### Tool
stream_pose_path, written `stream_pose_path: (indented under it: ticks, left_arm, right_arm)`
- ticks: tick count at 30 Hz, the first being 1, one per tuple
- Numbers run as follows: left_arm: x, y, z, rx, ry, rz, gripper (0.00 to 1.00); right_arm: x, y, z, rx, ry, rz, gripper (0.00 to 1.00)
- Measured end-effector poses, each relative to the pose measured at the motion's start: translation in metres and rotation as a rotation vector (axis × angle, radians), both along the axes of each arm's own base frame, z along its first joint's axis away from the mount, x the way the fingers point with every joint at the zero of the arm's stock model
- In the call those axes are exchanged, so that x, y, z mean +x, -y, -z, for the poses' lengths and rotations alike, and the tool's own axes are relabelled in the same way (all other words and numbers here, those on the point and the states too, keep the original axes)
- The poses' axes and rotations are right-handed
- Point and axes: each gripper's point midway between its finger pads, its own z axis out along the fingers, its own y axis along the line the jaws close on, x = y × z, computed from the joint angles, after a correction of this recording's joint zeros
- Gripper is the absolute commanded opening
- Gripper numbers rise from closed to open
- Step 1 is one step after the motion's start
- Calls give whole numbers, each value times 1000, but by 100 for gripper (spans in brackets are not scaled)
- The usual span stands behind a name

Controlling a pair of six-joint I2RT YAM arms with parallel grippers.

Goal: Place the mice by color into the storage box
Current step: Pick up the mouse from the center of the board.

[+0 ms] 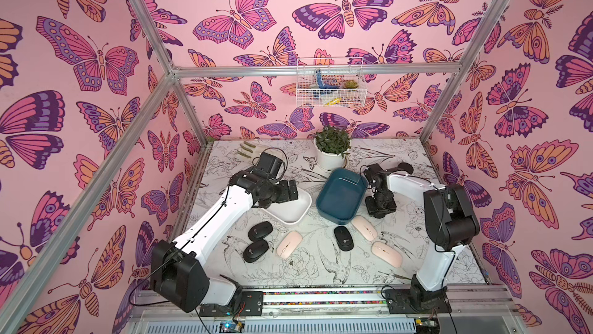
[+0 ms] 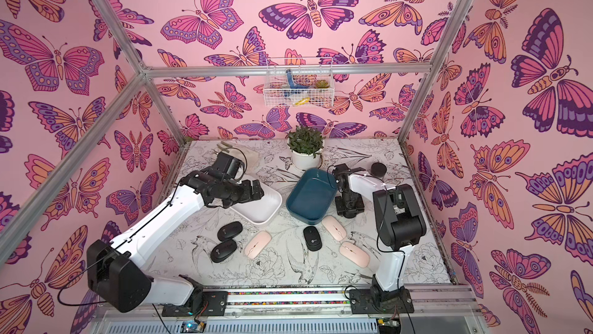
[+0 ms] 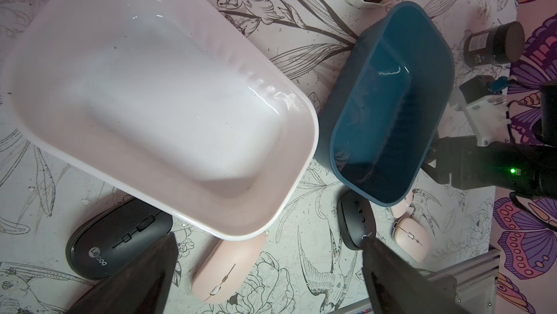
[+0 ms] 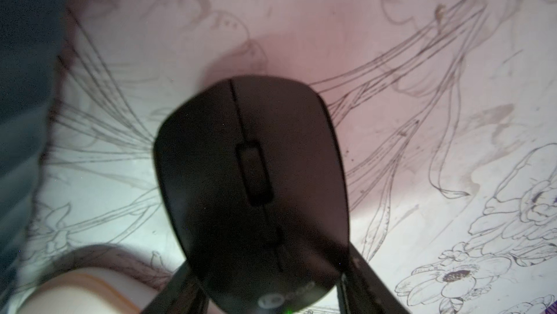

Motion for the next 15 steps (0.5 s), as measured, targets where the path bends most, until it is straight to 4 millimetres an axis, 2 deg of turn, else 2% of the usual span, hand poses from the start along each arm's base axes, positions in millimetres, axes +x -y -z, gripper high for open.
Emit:
stream_pose_path:
  ticks: [6, 10, 15]
  left_arm:
    - [0, 0, 0, 6, 5, 13, 100]
    - [1, 0, 2, 11, 2, 20, 100]
    - [1, 1, 3, 14, 1, 23, 100]
  right_arm:
    - [-12, -4, -1, 46, 13, 28, 42]
    - [-19, -5, -7, 70, 23, 63, 40]
    - [-19, -18, -39, 115, 114, 108, 39]
